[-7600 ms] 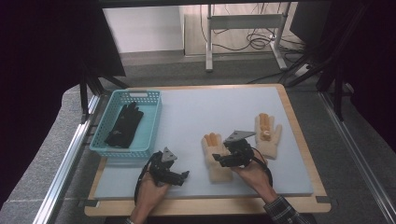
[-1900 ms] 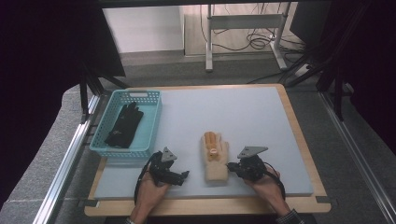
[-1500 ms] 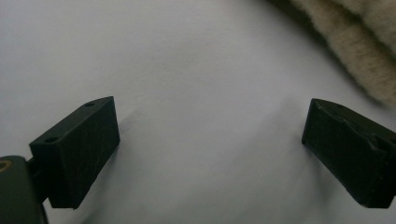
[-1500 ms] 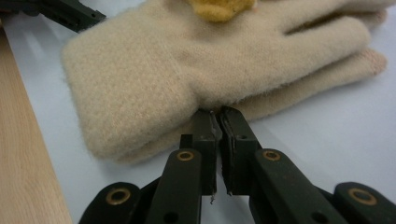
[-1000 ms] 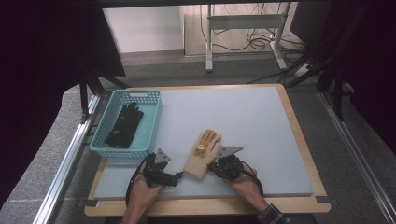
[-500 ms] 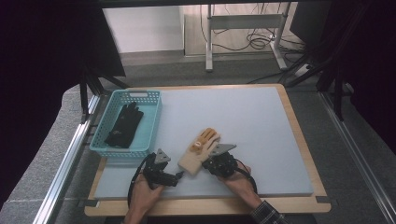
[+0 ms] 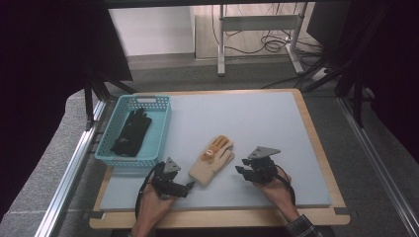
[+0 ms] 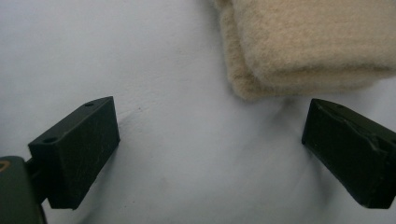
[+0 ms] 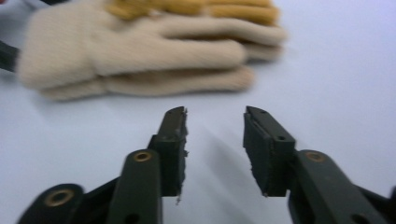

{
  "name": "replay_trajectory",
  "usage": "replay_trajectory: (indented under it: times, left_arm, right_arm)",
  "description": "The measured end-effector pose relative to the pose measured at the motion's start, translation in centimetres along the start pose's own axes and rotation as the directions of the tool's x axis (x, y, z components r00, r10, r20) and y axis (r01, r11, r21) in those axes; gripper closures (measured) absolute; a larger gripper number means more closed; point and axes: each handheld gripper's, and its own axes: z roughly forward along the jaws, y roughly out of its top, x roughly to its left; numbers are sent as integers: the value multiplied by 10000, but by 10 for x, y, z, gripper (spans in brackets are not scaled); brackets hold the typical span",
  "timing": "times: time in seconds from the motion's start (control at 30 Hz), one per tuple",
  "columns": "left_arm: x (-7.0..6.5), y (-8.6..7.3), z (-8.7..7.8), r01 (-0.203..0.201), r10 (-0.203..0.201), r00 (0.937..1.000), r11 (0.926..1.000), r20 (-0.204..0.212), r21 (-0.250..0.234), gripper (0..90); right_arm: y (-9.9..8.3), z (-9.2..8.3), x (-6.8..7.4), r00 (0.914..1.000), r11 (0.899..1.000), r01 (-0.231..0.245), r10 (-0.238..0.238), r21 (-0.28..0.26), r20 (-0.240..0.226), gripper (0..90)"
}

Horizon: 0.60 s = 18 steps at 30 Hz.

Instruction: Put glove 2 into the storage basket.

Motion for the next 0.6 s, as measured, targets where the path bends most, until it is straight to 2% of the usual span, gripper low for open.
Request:
replay_trajectory:
  times: [0.2, 0.33, 0.6]
  left_arm:
    - [0, 0, 0, 13, -13, 10000, 10000, 2, -3, 43]
    - [0, 0, 0, 65, -65, 10000, 10000, 12, -32, 43]
    - [0, 0, 1, 129, -129, 9999, 9999, 24, -64, 43]
  right_arm:
    - [-13, -12, -20, 9981, 9996, -298, 297, 13, 540, 412]
    - [-22, -17, -30, 9962, 9983, -565, 557, 105, 672, 317]
    - [-40, -20, -44, 9913, 9976, -636, 598, 289, 1177, 229]
